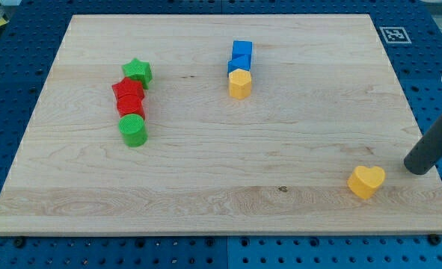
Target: Move the yellow heart diagonally bottom right to yellow hexagon
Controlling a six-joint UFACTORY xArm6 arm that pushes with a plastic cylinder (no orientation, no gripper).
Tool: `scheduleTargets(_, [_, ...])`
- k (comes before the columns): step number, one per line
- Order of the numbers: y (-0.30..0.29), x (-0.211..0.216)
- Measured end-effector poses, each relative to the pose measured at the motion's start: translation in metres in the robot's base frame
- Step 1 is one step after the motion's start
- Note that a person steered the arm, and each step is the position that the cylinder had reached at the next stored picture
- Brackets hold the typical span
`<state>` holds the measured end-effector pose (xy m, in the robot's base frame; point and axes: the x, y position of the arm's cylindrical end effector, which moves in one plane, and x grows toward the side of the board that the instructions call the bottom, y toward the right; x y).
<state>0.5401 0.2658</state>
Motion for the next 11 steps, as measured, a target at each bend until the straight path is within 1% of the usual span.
scheduleTargets(4, [-0.002, 0.040])
scheduleTargets(6, [-0.033, 0.040])
scheduleTargets(9, [-0.065, 0.039])
scheduleTargets(11, [-0.092, 0.029])
